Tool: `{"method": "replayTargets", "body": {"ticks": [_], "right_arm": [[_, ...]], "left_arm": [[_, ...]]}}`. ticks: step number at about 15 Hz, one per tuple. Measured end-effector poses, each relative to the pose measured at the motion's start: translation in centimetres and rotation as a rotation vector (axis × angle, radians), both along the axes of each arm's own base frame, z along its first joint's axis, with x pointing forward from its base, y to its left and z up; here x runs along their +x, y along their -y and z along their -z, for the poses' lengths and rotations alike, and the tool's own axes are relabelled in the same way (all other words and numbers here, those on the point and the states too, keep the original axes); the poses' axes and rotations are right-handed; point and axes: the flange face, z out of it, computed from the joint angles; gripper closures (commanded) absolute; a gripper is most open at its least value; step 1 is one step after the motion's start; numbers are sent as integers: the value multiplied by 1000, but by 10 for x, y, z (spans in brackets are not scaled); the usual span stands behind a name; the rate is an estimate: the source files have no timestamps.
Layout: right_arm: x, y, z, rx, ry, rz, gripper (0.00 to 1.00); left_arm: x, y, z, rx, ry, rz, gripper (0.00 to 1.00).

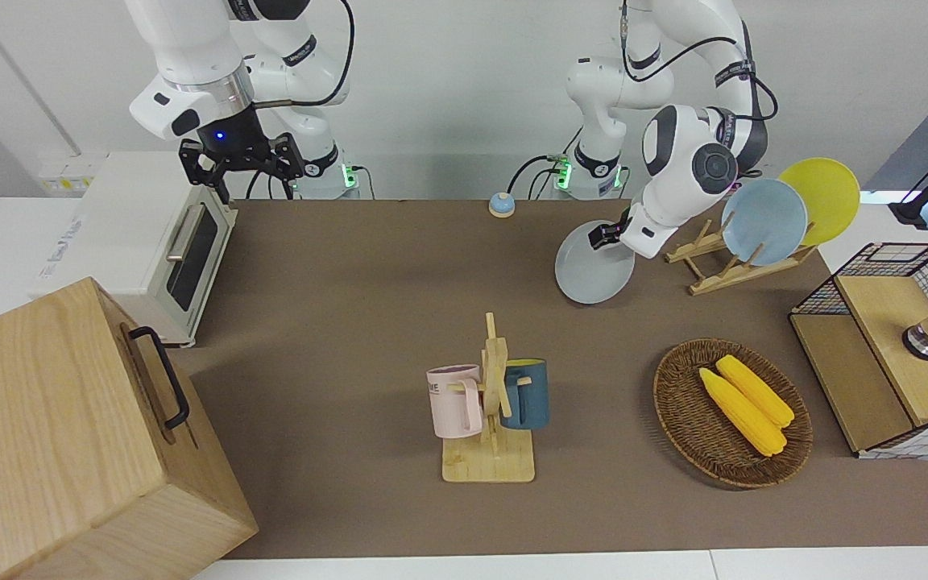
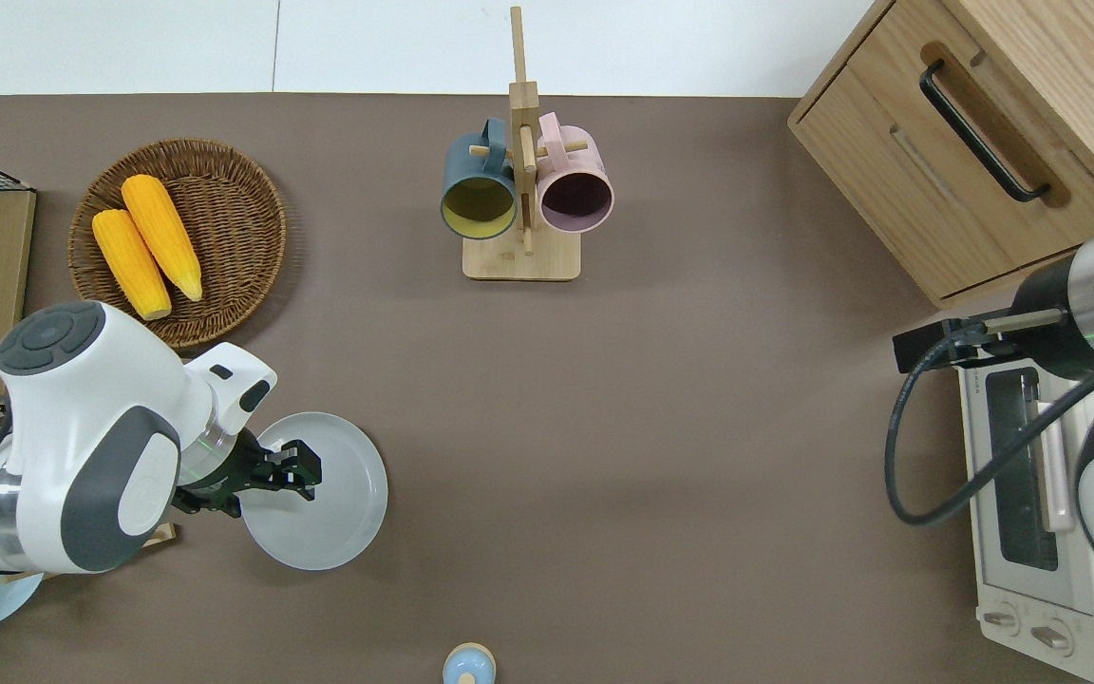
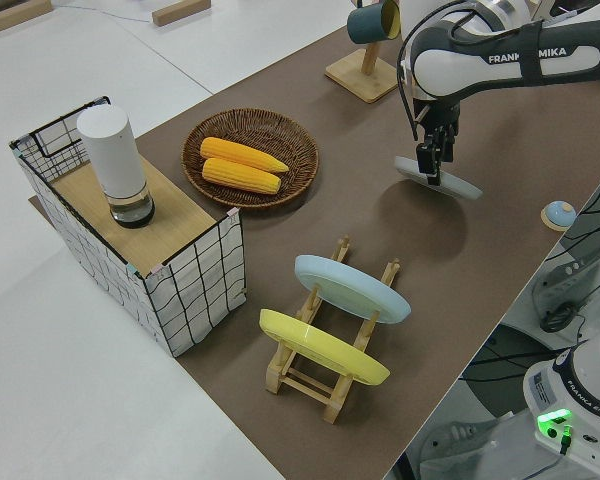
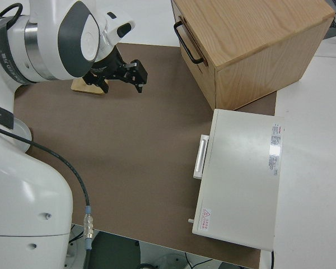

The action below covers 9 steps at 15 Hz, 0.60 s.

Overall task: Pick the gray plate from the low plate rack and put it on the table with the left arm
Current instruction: 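Carry the plate away from the rack and lower it flat onto the table, then open the left gripper and withdraw it toward the corn basket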

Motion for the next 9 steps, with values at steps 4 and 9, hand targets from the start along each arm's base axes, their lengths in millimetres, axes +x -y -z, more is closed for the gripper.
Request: {"method": "replayTargets", "body": {"ticks": [4, 9], "right_arm": [[0, 0, 0, 0, 0, 0, 17], [0, 0, 0, 0, 0, 0, 17]], "left_arm": [[7, -6, -11, 14, 28, -5, 9], [11, -7, -18, 18, 46, -12, 7]]}}
